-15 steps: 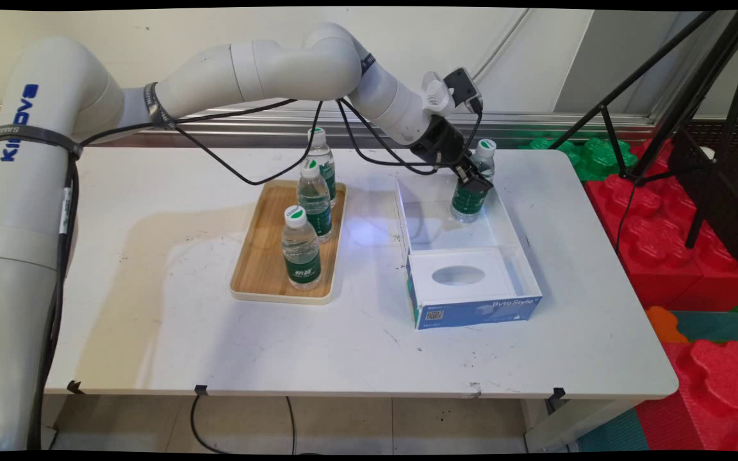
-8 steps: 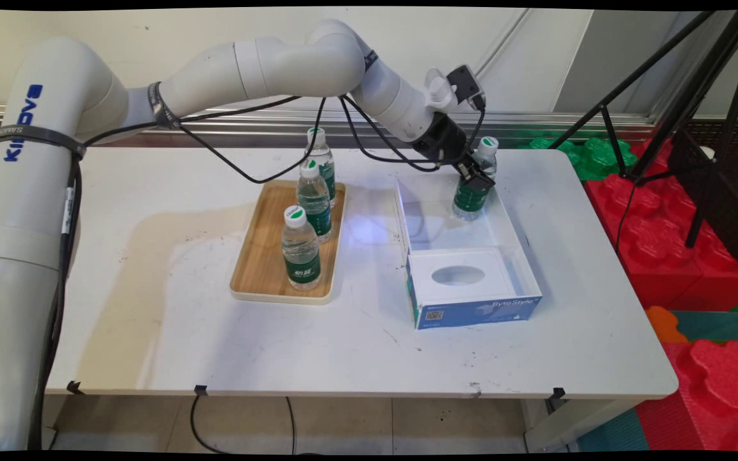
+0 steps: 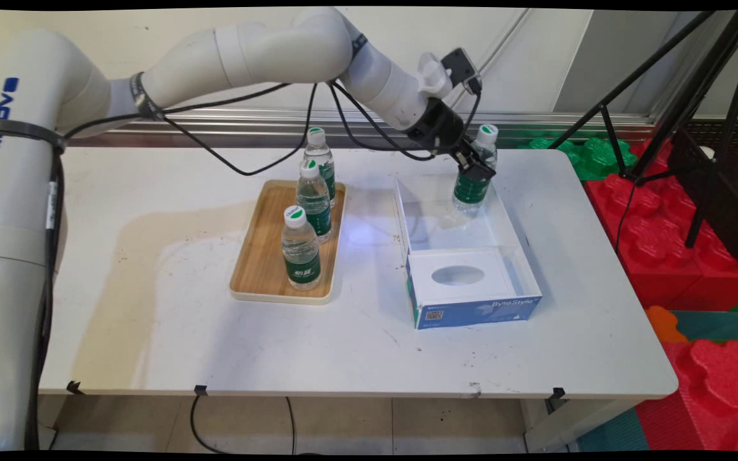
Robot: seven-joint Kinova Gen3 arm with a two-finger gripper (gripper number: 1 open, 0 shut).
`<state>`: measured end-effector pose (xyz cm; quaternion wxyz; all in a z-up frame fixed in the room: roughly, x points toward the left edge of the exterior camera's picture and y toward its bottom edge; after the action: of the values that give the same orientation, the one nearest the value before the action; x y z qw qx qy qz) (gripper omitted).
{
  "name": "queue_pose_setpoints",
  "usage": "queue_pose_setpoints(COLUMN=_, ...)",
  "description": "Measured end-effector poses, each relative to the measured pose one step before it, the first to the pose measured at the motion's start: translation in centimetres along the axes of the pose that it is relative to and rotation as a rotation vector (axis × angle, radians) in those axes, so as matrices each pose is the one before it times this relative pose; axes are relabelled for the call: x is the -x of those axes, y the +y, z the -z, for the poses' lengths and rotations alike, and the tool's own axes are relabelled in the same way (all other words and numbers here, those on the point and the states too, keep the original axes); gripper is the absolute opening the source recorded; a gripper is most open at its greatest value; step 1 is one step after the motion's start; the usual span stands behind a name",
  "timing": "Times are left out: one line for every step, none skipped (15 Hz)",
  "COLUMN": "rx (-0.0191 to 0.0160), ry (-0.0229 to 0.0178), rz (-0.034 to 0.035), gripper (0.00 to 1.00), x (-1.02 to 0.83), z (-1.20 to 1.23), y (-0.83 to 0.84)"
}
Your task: Place the picked object on the tray
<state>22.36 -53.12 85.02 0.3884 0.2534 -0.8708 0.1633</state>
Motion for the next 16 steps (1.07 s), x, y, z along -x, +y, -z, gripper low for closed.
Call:
queue_pose_setpoints(rx=-0.00027, ry=0.00368, rz=0.00012, gripper=0.00, x=-0.066, z=0.418, y=0.047)
queue_pose_setpoints(rx=-0.00104, ry=0.00643, rz=0.00004, gripper=0.00, x=-0.112, z=0.754, y=0.068)
queue_pose_setpoints(rx=-0.00098, ry=0.00714, rz=-0.00002, gripper=0.00, x=-0.113, z=0.899, y=0.069)
queue_pose_setpoints(rx=-0.00050, ry=0.00729, rz=-0.00070, gripper=0.00, x=-0.119, z=0.951, y=0.068)
queue_pose_setpoints(rx=-0.00056, ry=0.00597, rz=-0.00175, gripper=0.00, x=-0.131, z=0.846, y=0.055)
queue_pose_setpoints(rx=-0.00099, ry=0.00395, rz=-0.00078, gripper=0.00, x=-0.072, z=0.579, y=0.019)
queue_pose_setpoints(rx=-0.00093, ry=0.00618, rz=-0.00162, gripper=0.00, x=-0.091, z=0.967, y=0.057)
queue_pose_setpoints(rx=-0.00018, ry=0.00403, rz=-0.00136, gripper=0.00, x=-0.075, z=0.615, y=0.039)
queue_pose_setpoints(rx=0.00006, ry=0.00567, rz=-0.00302, gripper=0.00, x=-0.106, z=0.988, y=0.078)
queue_pose_setpoints(rx=0.00011, ry=0.00605, rz=-0.00305, gripper=0.00, x=-0.096, z=1.158, y=0.107)
queue_pose_setpoints(rx=0.00035, ry=0.00576, rz=-0.00239, gripper=0.00, x=-0.052, z=1.195, y=0.112)
queue_pose_setpoints(rx=0.00046, ry=0.00554, rz=-0.00163, gripper=0.00, x=-0.050, z=1.072, y=0.112)
queue_pose_setpoints(rx=0.00061, ry=0.00691, rz=-0.00142, gripper=0.00, x=-0.085, z=1.211, y=0.126)
queue_pose_setpoints(rx=-0.00016, ry=0.00842, rz=0.00022, gripper=0.00, x=-0.129, z=1.262, y=0.115)
queue_pose_setpoints(rx=-0.00008, ry=0.00750, rz=0.00035, gripper=0.00, x=-0.135, z=1.117, y=0.097)
queue_pose_setpoints(rx=0.00002, ry=0.00833, rz=-0.00038, gripper=0.00, x=-0.161, z=1.278, y=0.097)
